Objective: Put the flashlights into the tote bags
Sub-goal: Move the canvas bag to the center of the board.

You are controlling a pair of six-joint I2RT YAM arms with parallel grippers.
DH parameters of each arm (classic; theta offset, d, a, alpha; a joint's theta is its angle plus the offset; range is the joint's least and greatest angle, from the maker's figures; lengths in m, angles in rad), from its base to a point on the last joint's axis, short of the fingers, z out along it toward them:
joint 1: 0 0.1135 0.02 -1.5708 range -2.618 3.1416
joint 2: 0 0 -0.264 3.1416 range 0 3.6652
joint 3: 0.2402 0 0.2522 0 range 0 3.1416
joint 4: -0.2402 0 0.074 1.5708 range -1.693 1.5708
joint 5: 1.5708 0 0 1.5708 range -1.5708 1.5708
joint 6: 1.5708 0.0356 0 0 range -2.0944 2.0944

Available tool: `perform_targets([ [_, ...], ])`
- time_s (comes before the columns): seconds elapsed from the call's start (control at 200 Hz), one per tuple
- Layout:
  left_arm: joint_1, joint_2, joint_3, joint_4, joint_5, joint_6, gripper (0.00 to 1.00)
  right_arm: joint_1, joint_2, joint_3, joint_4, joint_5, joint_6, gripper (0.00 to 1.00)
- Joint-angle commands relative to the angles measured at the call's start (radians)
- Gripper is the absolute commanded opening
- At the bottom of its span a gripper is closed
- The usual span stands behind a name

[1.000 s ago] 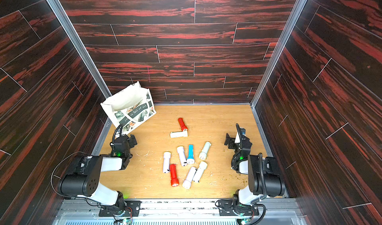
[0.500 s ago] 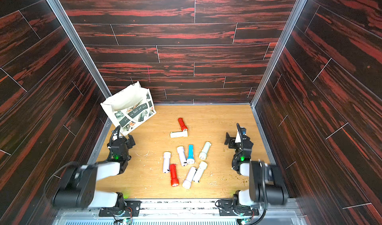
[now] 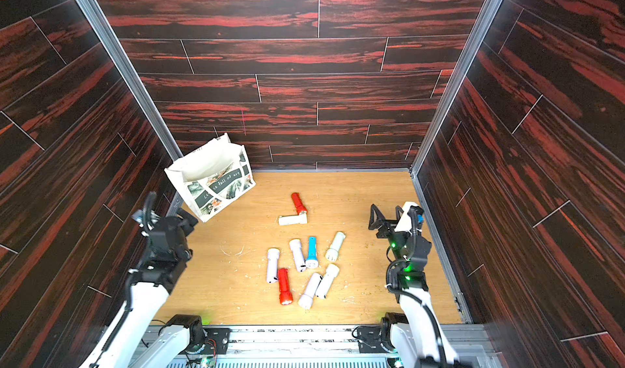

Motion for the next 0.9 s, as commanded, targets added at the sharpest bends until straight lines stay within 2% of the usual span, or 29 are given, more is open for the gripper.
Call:
perform_targets([
  [0.0, -0.002, -0.002, 0.1, -0.269, 0.082, -0.107, 0.99, 0.001, -0.083, 0.102, -0.364, 0.048, 0.234, 0.99],
  [0.065, -0.003, 0.002, 0.154, -0.299, 0.131, -0.093, 0.99, 0.001, -0.099, 0.18, -0.577, 0.093, 0.316, 0.99],
  [0.135, -0.003, 0.024, 0.239, -0.359, 0.172, -0.073, 0.99, 0.001, -0.092, 0.257, -0.725, 0.088, 0.36, 0.99],
  [0.306, -0.003, 0.188, 0.547, -0.578, 0.254, 0.094, 0.99, 0.002, -0.09, 0.366, -0.828, -0.066, 0.377, 0.99],
  [0.401, -0.003, 0.281, 0.679, -0.637, 0.329, 0.195, 0.99, 0.001, -0.045, 0.427, -0.933, -0.112, 0.407, 0.99],
  [0.446, -0.003, 0.327, 0.731, -0.658, 0.359, 0.222, 0.99, 0.001, -0.015, 0.438, -0.924, -0.167, 0.37, 0.98],
  [0.491, -0.003, 0.373, 0.776, -0.666, 0.404, 0.25, 0.99, 0.0, 0.025, 0.433, -0.885, -0.287, 0.343, 0.98],
  [0.611, -0.002, 0.508, 0.896, -0.719, 0.426, 0.304, 0.98, 0.012, 0.096, 0.4, -0.732, -0.465, 0.364, 0.95],
  [0.661, -0.003, 0.564, 0.948, -0.752, 0.41, 0.331, 0.88, 0.036, 0.11, 0.394, -0.705, -0.458, 0.365, 0.95],
  [0.686, -0.003, 0.595, 0.975, -0.769, 0.398, 0.345, 0.86, 0.055, 0.117, 0.399, -0.705, -0.443, 0.351, 0.95],
  [0.892, -0.003, 0.806, 1.18, -0.839, 0.341, 0.412, 0.9, 0.339, 0.28, 0.528, -0.825, -0.252, 0.157, 0.95],
])
